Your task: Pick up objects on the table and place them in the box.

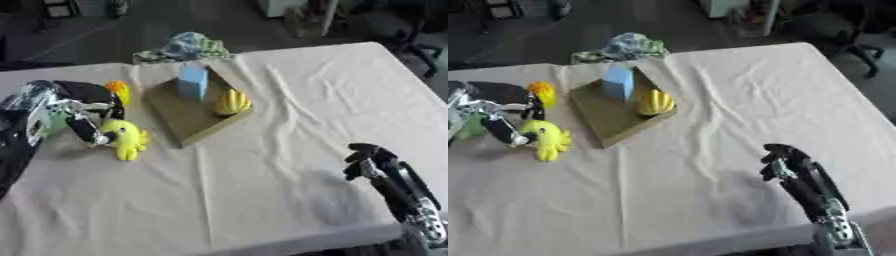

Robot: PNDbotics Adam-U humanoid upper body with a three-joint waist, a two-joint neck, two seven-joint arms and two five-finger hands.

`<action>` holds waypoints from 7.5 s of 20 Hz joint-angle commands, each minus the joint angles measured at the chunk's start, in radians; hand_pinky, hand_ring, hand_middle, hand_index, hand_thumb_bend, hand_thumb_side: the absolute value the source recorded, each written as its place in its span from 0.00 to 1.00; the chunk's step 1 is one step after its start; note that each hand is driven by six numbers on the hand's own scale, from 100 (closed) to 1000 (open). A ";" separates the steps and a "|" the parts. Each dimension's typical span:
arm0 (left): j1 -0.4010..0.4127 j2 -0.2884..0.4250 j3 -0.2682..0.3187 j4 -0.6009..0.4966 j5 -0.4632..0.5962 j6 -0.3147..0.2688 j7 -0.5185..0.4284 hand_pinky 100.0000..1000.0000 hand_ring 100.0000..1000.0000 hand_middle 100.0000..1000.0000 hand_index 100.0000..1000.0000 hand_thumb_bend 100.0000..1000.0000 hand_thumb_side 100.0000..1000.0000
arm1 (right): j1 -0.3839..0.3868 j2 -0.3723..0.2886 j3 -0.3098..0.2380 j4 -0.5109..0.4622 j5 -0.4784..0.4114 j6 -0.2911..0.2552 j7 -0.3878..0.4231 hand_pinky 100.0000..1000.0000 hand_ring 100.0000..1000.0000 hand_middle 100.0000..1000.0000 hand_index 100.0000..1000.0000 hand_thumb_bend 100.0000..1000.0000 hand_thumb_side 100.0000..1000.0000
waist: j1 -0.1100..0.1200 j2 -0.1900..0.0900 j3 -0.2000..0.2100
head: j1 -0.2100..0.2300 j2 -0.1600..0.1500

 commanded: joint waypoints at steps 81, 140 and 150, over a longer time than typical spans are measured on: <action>0.070 0.099 0.312 0.144 -0.198 0.386 0.262 0.67 0.58 0.64 0.77 0.11 0.21 | -0.011 -0.019 -0.006 -0.002 -0.001 -0.001 0.001 0.46 0.48 0.50 0.73 0.00 0.50 | -0.008 0.000 0.017 | -0.021 -0.004; -0.075 -0.251 0.152 0.082 -0.293 0.243 0.438 0.51 0.40 0.37 0.58 0.00 0.16 | -0.008 -0.006 0.014 0.005 -0.007 0.001 0.021 0.46 0.48 0.50 0.73 0.00 0.52 | -0.023 -0.006 -0.024 | 0.006 -0.004; -0.072 -0.222 0.190 0.087 -0.294 0.322 0.497 0.75 0.68 0.74 0.85 0.05 0.32 | -0.008 -0.007 0.013 0.008 -0.006 0.001 0.021 0.45 0.48 0.50 0.73 0.00 0.52 | -0.023 -0.008 -0.016 | 0.003 -0.004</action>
